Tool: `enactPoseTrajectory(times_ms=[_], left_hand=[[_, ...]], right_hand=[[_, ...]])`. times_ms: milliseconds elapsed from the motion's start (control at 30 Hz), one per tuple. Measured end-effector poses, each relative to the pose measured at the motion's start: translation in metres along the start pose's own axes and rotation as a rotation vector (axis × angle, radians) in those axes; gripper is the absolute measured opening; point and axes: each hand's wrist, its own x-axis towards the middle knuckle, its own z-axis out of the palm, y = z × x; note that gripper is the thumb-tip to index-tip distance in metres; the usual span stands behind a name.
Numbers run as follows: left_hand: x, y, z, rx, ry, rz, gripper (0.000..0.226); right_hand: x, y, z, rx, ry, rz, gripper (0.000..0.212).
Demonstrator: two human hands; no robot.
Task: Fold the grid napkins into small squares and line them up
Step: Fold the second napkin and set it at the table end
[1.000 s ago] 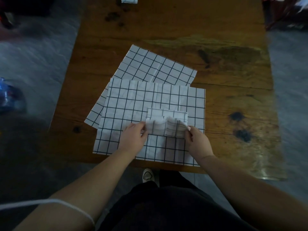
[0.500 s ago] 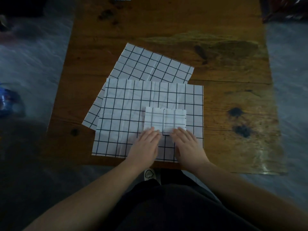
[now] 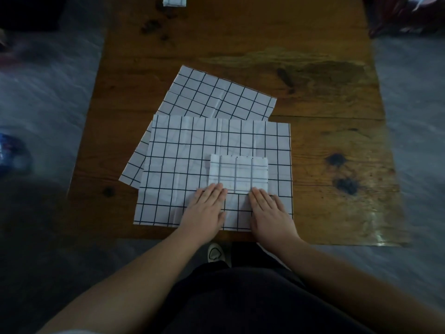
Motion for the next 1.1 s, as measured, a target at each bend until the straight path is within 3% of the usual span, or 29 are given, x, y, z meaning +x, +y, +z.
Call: enactPoseTrajectory(times_ms=[267, 500, 867, 1100], left_hand=[[-0.009, -0.011, 0.000, -0.009, -0.011, -0.078, 0.068], [0.007, 0.029, -0.006, -0.018, 0.017, 0.059, 0.067], [-0.004, -0.012, -0.001, -0.039, -0.021, -0.023, 0.062], [-0.003, -0.007, -0.017, -0.109, -0.003, -0.058, 0.062]], right_hand=[[-0.013, 0.003, -0.005, 0.079, 0.005, 0.139, 0.066], [0.009, -0.016, -0.007, 0.036, -0.010, -0.054, 0.067], [-0.003, 0.021, -0.001, 0.022, -0.011, -0.014, 0.062], [0.004, 0.028, -0.023, 0.172, 0.145, -0.012, 0.049]])
